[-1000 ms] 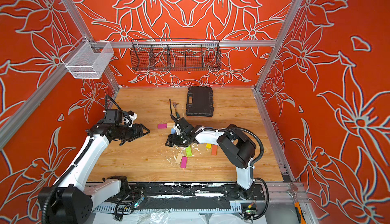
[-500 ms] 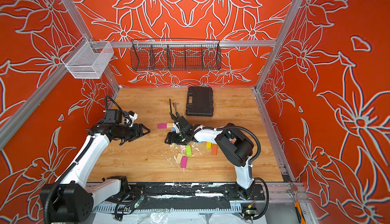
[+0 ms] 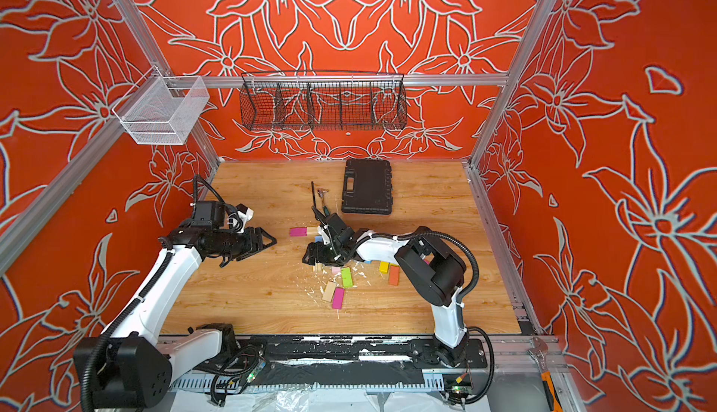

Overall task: Assemble the number 7 with building blocks
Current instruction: Assemble the building block at the center of the board.

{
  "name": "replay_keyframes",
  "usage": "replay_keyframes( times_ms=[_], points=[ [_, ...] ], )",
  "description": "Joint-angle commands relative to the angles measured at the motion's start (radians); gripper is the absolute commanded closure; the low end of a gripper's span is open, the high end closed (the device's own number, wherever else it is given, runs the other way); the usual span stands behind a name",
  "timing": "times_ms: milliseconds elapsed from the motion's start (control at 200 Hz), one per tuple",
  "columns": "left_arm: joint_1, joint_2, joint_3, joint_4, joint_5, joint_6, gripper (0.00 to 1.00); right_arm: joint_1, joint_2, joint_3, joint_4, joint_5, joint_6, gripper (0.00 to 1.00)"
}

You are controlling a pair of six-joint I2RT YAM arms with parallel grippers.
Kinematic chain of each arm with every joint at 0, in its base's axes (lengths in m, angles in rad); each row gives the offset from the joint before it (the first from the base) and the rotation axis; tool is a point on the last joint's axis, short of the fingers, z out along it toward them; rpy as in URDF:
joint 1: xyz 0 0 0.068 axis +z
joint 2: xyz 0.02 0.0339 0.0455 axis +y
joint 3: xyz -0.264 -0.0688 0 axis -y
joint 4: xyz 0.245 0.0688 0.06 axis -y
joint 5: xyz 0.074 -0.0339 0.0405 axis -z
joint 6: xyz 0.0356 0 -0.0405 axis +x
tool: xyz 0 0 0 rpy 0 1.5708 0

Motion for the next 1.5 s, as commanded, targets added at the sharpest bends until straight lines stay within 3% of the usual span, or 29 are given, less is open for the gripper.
replay_keyframes(
  times_ms=[0, 505, 1496],
  points=[
    [0.006, 0.009, -0.008, 0.004, 0.017, 0.017, 0.32, -0.004, 0.026, -0.006, -0.009, 0.012, 0.019, 0.18],
    [0.005, 0.014, -0.011, 0.006, 0.027, 0.017, 0.32, -0.006, -0.071, -0.065, -0.029, 0.068, 0.037, 0.18],
    [0.005, 0.009, -0.011, 0.006, 0.025, 0.016, 0.32, 0.008, -0.068, -0.122, 0.098, -0.044, 0.128, 0.18]
  ],
)
